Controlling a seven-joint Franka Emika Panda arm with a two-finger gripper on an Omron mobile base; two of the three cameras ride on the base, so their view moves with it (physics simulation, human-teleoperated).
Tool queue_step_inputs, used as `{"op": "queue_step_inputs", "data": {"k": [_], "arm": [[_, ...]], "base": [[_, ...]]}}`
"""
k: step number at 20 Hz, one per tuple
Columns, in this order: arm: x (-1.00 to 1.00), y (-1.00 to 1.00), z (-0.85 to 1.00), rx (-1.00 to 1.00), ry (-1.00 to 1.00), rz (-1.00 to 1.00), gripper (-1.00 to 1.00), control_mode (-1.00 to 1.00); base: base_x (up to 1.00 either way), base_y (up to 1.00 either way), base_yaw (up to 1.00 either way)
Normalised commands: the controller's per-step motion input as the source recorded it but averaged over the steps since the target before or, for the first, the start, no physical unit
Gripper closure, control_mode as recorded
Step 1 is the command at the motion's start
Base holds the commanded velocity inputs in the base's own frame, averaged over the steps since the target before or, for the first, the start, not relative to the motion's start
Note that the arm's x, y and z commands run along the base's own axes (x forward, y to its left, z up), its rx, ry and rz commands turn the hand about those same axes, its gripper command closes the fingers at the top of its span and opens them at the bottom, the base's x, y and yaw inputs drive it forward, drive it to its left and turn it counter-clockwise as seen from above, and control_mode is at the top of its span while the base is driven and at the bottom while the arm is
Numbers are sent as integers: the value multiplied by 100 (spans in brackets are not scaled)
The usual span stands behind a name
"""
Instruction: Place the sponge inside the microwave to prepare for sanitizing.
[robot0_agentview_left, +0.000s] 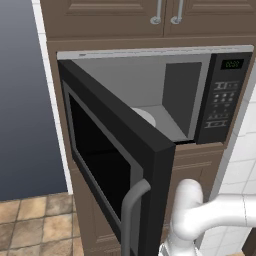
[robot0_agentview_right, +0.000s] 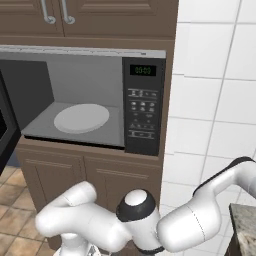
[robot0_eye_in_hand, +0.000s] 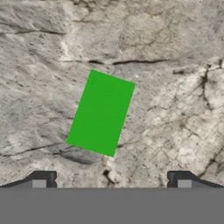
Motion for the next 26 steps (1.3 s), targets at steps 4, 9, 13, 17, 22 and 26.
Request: {"op": "queue_step_inputs", "data": {"k": [4, 9, 13, 17, 22, 26], "arm": [[1, -10, -31, 0, 0, -1, -100, -100], [10, -27, -20, 0, 0, -4, -100, -100], [16, -24, -13, 0, 3, -7, -100, -100], [15, -8, -6, 0, 9, -11, -100, -100], [10, -12, -1, 4, 12, -15, -100, -100], [1, -32, -5, 5, 8, -17, -100, -100]], "base": [[0, 0, 0], [0, 0, 0], [0, 0, 0], [0, 0, 0], [0, 0, 0], [0, 0, 0]]}}
